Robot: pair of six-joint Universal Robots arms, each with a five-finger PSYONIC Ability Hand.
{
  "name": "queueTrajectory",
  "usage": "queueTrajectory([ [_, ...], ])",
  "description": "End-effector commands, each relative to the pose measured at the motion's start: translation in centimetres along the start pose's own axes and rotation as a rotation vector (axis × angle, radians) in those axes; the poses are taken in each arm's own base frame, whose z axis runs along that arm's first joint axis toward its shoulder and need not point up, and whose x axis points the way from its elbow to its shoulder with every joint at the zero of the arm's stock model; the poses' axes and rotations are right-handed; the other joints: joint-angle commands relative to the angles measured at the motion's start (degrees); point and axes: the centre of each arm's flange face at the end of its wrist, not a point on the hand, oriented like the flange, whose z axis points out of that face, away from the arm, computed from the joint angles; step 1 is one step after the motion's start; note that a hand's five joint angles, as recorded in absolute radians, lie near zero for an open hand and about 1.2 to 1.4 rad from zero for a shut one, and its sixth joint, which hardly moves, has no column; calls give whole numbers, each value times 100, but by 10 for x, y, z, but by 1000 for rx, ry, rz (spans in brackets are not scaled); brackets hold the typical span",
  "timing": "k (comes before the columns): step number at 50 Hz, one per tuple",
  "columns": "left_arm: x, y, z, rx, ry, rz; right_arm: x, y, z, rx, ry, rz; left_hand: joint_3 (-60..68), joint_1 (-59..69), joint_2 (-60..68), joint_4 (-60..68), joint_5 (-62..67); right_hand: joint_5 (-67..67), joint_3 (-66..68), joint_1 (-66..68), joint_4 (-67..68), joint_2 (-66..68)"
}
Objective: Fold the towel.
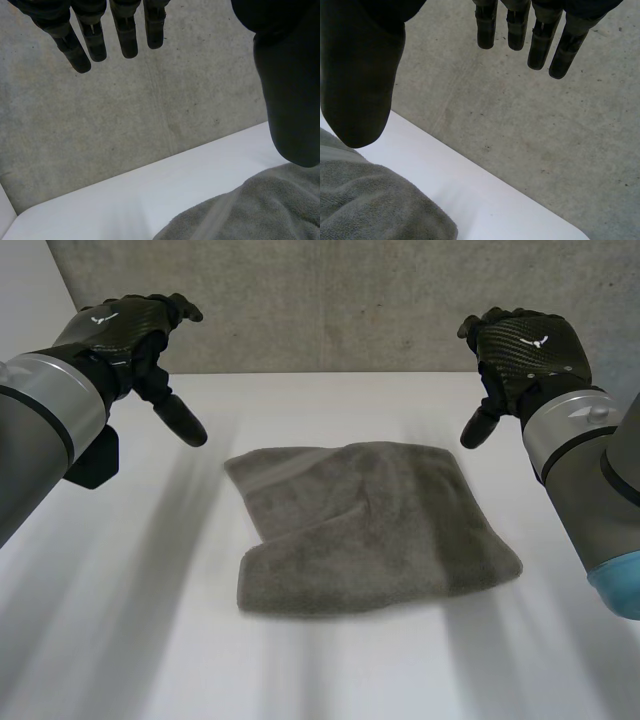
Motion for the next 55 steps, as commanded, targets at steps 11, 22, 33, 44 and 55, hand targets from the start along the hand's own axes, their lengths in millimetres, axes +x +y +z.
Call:
queueTrajectory([
  [11,0,10,3,-32,0,2,10,-1,6,11,14,20,-439,-483,-462,-500,-1239,-325,-409,-319,-497,-454],
  [22,25,52,2,-164,79,12,-30,47,15,-72,-339,-171,-405,-449,-428,-466,-1206,-325,-409,-319,-497,-454],
  [33,30,116,-1,-312,107,40,-31,128,-15,-402,-446,-254,-439,-483,-462,-500,-1239,-325,-409,-319,-497,-454],
  [44,23,143,27,-290,152,16,-39,152,-54,-354,-418,-123,-422,-466,-445,-483,-1222,-325,-409,-319,-497,-454],
  [55,16,156,26,-316,135,12,22,159,5,-297,-168,-172,-439,-483,-462,-500,-1239,6675,6591,6681,6503,6546],
])
